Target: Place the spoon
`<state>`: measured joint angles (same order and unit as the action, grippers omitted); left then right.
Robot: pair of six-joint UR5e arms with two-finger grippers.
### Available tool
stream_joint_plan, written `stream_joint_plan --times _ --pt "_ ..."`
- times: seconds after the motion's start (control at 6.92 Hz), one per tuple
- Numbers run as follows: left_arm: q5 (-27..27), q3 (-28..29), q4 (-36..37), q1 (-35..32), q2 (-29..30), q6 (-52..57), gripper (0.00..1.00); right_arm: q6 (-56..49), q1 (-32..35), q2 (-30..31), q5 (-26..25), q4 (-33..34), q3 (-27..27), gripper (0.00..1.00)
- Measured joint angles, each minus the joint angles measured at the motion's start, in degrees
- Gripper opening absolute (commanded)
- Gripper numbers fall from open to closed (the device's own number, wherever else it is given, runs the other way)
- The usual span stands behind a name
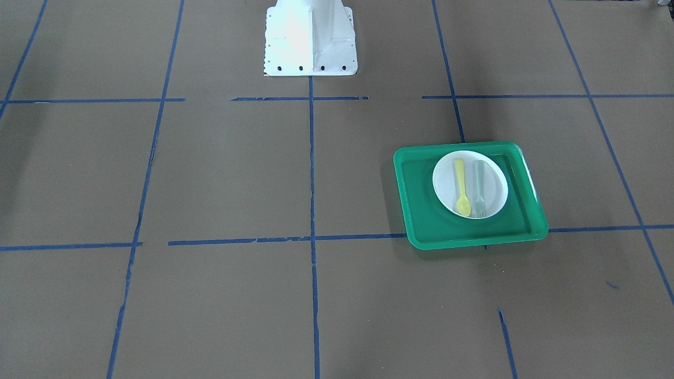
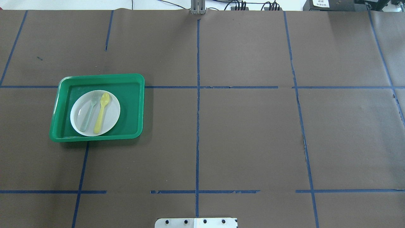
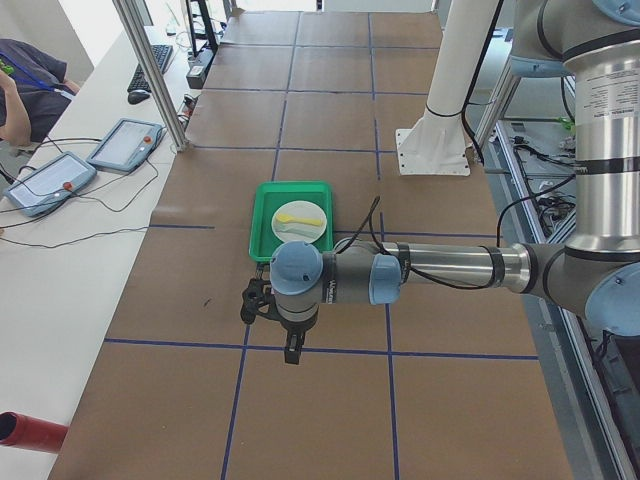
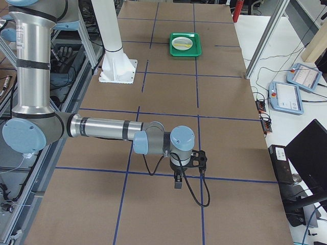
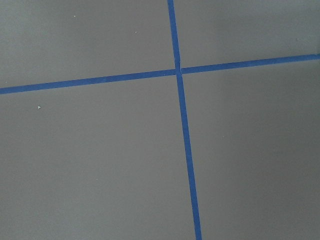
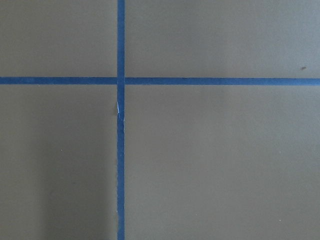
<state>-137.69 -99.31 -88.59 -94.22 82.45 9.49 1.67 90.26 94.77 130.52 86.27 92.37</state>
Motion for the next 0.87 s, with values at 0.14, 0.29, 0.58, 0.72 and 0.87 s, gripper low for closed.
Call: stream_joint_plan --times 0.14,0.29,0.58,0.72,0.87 --pt "-0.1 -0.1 0.0 0.0 0.0 0.0 1.00 0.0 0.0 0.0 0.0 0.0 0.0 1.00" --pt "-0.3 -0.5 -0.4 0.0 0.2 0.2 1.00 0.0 0.0 0.0 0.0 0.0 0.0 1.00" --pt "-0.6 -1.5 -8.3 0.2 0.5 0.3 1.00 0.0 0.0 0.1 0.0 0.0 0.0 1.00" --pt "-1.1 -1.7 -14.2 1.4 0.5 -2.6 1.00 0.0 0.0 0.1 0.0 0.0 0.0 1.00" --pt "-1.3 -2.6 -18.3 5.1 0.6 -8.6 1.00 0.0 0.0 0.1 0.0 0.0 0.0 1.00"
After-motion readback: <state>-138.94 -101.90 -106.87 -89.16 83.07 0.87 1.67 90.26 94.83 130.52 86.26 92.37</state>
